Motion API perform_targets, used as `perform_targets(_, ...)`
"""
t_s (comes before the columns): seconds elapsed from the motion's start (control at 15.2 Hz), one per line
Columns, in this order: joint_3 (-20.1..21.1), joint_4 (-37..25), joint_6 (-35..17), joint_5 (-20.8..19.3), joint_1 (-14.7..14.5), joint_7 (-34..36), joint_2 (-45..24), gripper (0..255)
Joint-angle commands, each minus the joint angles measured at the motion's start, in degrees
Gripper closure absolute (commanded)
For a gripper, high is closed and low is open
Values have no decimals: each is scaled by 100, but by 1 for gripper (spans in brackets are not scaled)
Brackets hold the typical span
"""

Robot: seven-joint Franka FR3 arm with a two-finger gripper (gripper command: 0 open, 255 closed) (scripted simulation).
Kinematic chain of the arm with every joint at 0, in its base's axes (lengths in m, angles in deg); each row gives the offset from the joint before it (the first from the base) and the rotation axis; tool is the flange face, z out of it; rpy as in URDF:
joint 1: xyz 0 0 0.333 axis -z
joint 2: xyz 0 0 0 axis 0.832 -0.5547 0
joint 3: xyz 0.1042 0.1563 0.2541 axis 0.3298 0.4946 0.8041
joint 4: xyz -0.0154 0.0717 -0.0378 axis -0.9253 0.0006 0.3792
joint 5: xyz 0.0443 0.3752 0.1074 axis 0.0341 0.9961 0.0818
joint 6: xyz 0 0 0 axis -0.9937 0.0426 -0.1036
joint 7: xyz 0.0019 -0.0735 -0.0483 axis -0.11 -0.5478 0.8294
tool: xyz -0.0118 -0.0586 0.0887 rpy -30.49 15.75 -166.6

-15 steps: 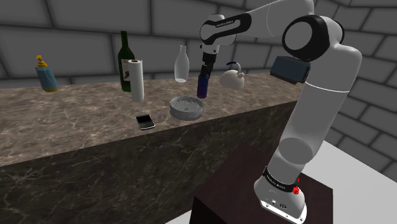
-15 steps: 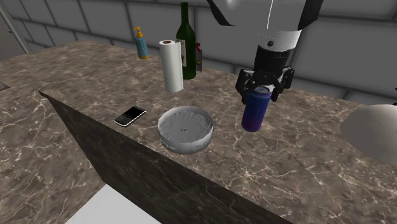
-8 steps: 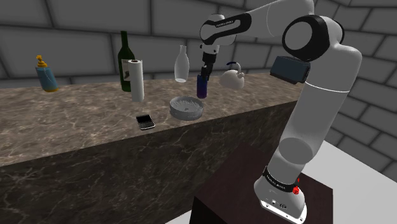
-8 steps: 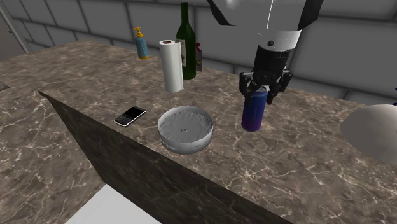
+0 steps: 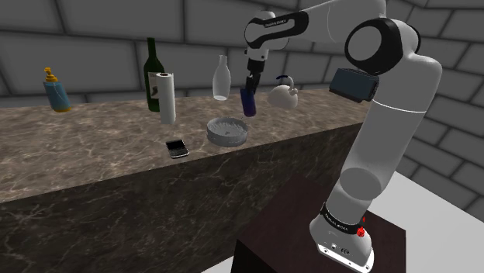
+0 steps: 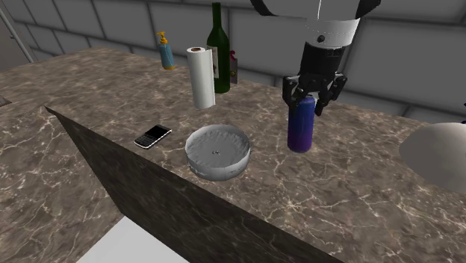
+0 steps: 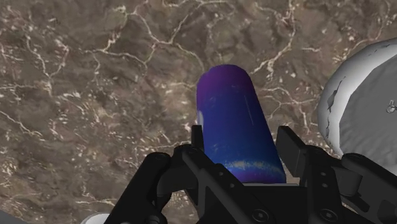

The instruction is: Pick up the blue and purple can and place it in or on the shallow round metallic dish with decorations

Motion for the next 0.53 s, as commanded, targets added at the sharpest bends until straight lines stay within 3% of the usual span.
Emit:
perform_targets(0.0, 1, -135, 146, -4, -1, 7, 12, 255)
perform_targets(0.46, -4, -690, 688, -4, 4, 13, 0, 255)
